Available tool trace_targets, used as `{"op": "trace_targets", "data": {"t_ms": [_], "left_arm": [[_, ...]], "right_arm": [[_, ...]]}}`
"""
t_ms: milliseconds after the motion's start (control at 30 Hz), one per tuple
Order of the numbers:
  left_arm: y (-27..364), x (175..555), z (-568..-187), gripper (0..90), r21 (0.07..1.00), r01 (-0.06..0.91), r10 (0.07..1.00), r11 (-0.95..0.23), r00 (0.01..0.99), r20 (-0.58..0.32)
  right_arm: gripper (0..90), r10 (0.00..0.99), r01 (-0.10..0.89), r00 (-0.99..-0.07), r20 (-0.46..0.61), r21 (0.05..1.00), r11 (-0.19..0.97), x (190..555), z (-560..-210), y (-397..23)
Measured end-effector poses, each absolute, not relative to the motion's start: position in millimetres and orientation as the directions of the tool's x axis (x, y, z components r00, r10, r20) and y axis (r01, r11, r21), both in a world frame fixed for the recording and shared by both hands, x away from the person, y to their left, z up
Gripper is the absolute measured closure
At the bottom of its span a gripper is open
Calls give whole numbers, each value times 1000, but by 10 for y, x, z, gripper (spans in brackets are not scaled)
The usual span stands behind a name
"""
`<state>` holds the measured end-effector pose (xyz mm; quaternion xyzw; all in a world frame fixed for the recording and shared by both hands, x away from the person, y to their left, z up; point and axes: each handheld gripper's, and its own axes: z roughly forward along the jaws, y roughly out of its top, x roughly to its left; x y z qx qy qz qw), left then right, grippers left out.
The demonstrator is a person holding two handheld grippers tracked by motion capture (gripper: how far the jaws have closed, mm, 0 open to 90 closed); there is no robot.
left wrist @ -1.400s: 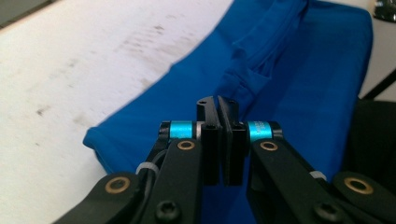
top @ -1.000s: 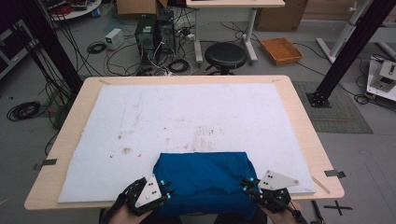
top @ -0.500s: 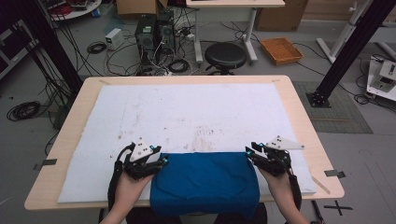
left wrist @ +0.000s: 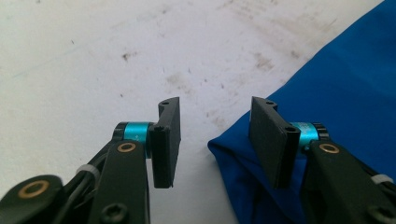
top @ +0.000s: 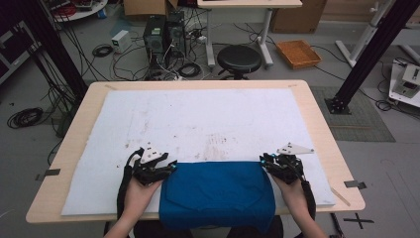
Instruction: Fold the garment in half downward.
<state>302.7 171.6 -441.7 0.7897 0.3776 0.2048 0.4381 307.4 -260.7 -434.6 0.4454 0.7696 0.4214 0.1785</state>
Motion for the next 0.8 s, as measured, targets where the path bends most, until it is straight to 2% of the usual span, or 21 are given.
{"op": "trace_targets", "data": {"t_ms": [133,233,300,333,400,433,467,533,800], "left_arm": [[1762,3056,-4434,509,840,453,782,-299,620,-56],[1774,3075,-4499,508,817,502,782,-285,615,-106],[1774,3082,-4505,515,809,512,776,-290,620,-114],[1772,3078,-4505,551,810,511,770,-288,626,-121],[1757,3074,-4510,677,802,512,749,-309,650,-126],[1742,3064,-4510,795,802,506,740,-319,661,-122],[1733,3056,-4508,827,803,501,735,-324,668,-121],[1727,3048,-4505,847,805,497,734,-324,669,-118],[1721,3173,-4436,878,816,473,734,-333,673,-92]], "right_arm": [[578,829,571,-530,177,797,196,3124,-4350,-2618],[555,820,630,-525,227,752,195,3174,-4435,-2581],[587,816,658,-527,238,721,215,3187,-4501,-2567],[645,817,655,-528,231,724,218,3179,-4497,-2565],[752,801,658,-547,242,716,233,3177,-4488,-2566],[817,795,644,-564,226,723,251,3152,-4487,-2552],[817,795,644,-564,226,723,251,3152,-4487,-2552],[844,796,622,-573,197,736,265,3138,-4472,-2542],[851,792,550,-598,124,782,294,3230,-4388,-2532]]}}
